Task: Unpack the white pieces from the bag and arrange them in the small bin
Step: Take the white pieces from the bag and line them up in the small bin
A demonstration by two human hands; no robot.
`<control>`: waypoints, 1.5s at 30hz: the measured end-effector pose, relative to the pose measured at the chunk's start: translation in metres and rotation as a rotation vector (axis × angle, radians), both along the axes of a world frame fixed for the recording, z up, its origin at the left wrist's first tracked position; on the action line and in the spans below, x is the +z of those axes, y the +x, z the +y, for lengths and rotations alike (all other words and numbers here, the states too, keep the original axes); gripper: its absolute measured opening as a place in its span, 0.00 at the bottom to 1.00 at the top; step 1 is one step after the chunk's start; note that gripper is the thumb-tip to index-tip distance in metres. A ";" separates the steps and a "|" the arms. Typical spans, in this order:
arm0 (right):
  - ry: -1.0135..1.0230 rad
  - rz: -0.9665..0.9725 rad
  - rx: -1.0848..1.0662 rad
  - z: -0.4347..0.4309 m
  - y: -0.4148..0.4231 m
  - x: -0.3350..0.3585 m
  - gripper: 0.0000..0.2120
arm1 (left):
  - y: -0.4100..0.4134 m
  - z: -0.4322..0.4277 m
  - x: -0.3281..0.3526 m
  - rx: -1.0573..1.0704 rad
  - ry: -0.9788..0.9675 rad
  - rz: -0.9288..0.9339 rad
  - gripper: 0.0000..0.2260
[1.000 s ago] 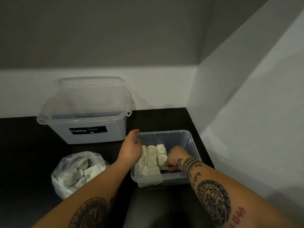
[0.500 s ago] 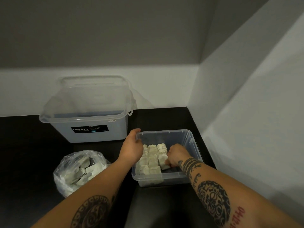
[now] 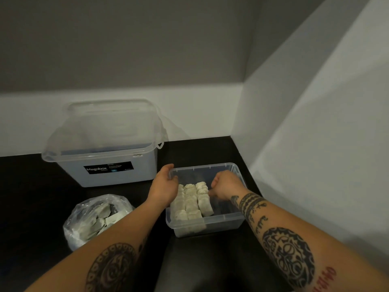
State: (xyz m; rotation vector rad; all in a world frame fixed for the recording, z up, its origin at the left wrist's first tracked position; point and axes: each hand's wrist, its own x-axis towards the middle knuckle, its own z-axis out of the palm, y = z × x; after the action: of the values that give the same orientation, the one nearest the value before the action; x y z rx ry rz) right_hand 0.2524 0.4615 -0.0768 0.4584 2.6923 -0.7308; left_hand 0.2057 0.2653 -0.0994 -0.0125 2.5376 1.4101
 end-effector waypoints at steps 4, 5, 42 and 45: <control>-0.061 0.074 -0.075 -0.006 0.004 0.019 0.06 | -0.001 -0.007 0.009 -0.035 0.004 0.045 0.23; -0.093 0.098 -0.120 -0.011 0.004 0.023 0.04 | -0.002 -0.010 0.012 -0.043 0.014 0.058 0.23; 0.340 -0.137 0.717 -0.311 0.006 -0.044 0.20 | 0.026 -0.285 -0.039 -0.206 -0.093 -0.075 0.18; 0.399 -0.155 0.774 -0.309 0.003 -0.043 0.21 | 0.026 -0.287 -0.043 -0.218 -0.098 -0.086 0.18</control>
State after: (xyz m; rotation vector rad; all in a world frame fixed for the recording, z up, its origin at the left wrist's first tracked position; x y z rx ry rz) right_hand 0.2558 0.1525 -0.1201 -0.4253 2.5450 0.0576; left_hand 0.2312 -0.0217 -0.1424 0.1771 2.4489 1.1776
